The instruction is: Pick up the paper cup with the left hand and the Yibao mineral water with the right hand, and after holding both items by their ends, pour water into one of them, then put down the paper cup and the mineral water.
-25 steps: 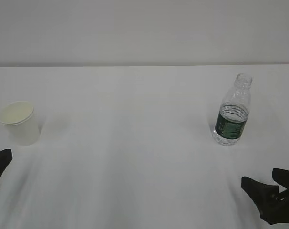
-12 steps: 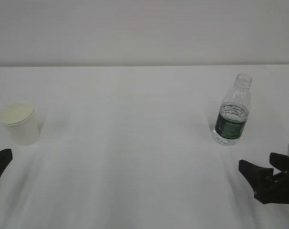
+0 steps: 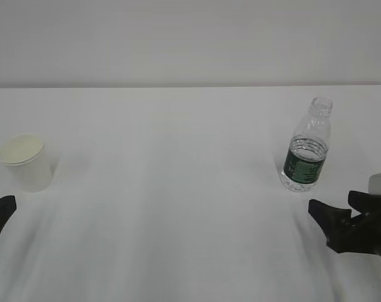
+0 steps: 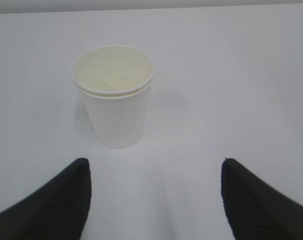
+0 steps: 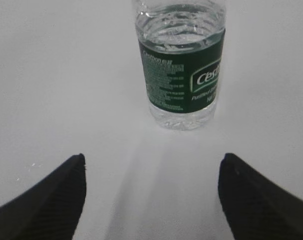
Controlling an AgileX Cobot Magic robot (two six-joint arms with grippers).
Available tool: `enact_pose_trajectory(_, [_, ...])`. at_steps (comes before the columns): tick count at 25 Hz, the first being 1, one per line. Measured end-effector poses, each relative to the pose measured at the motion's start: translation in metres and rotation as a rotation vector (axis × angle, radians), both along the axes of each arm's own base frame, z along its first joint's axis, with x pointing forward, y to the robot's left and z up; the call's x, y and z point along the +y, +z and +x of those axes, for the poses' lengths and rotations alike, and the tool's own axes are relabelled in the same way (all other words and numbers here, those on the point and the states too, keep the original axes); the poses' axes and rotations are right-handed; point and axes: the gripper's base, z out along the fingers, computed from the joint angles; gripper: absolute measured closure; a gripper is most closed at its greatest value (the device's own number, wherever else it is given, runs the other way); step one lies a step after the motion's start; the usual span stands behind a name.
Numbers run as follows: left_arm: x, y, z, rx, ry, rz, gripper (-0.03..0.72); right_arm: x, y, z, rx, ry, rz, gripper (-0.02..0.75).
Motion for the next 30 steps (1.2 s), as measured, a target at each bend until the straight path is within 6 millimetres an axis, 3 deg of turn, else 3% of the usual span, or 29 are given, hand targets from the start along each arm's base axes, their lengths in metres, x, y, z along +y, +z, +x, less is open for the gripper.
enact_pose_trajectory(7, [0.000, 0.000, 0.000, -0.001, 0.000, 0.000, 0.095, 0.001, 0.003, 0.016, -0.042, 0.000, 0.003, 0.114])
enact_pose_trajectory(30, [0.000, 0.000, 0.000, -0.002, 0.000, 0.000, 0.095, 0.001, -0.017, 0.051, -0.036, -0.030, 0.003, 0.114])
